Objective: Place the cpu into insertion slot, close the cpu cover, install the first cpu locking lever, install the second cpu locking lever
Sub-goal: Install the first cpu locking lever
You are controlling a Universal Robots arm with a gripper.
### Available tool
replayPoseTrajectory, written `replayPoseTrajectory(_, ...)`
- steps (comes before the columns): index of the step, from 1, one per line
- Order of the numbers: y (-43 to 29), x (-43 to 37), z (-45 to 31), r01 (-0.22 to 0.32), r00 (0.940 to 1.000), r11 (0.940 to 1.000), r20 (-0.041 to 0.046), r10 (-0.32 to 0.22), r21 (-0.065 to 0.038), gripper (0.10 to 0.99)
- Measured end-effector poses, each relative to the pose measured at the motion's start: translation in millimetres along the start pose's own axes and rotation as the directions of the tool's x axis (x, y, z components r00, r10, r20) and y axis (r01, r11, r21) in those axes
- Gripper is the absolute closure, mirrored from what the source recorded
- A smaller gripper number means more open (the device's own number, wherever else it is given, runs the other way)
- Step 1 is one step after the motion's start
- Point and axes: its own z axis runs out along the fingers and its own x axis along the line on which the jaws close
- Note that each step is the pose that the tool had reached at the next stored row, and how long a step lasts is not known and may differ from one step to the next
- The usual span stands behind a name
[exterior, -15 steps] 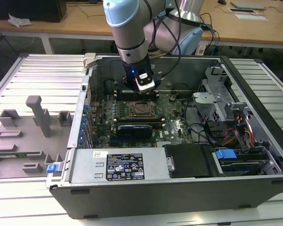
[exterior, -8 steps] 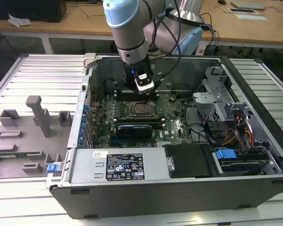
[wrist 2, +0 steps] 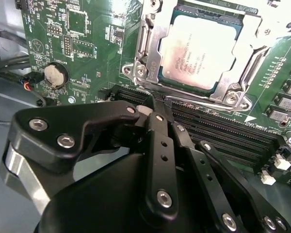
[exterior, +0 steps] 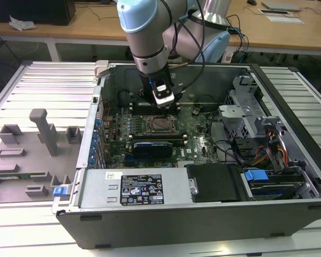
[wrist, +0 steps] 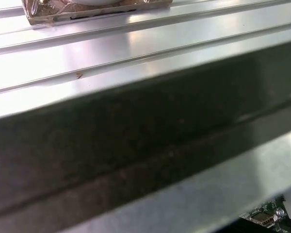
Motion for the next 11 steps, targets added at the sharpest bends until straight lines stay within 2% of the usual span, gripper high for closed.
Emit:
replayPoseTrajectory(6,-0.8,-0.4,0.2,-0.001,1.0,1.0,0.0003,0.001,0.0,0.98)
replayPoseTrajectory(11,-4.7,-1.7,-0.4,-0.001,1.0,1.0,0.0003,0.001,0.0,0.98)
